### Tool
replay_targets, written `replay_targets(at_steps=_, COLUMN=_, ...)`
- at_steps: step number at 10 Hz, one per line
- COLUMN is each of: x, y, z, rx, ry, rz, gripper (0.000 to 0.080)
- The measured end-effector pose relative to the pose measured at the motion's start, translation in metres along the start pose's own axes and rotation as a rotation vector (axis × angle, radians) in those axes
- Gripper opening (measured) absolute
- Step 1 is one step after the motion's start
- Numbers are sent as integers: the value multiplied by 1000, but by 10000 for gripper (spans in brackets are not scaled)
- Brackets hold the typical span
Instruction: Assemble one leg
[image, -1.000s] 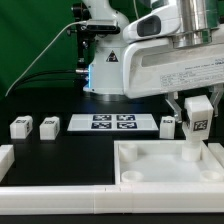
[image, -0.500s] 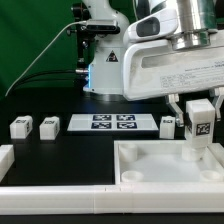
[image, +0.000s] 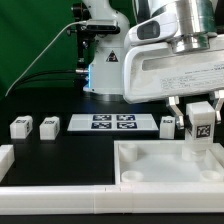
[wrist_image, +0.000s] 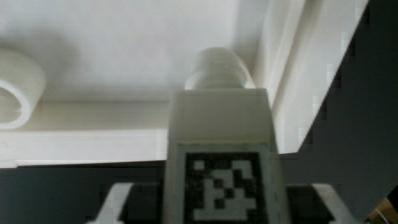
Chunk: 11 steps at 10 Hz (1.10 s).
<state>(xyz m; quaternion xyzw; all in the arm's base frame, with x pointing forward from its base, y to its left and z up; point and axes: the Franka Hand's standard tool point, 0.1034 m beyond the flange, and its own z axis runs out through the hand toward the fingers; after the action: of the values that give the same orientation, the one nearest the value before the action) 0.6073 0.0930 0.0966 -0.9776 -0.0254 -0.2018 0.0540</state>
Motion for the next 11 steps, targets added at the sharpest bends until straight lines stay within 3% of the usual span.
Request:
replay_targets(at_steps=5, x=14, y=2, z=3, rx=-5, ry=53, rz=-1, gripper=293)
replay_targets(at_steps=11, x=19, y=0, z=16, rx=1, ry=44, rz=2, gripper=293)
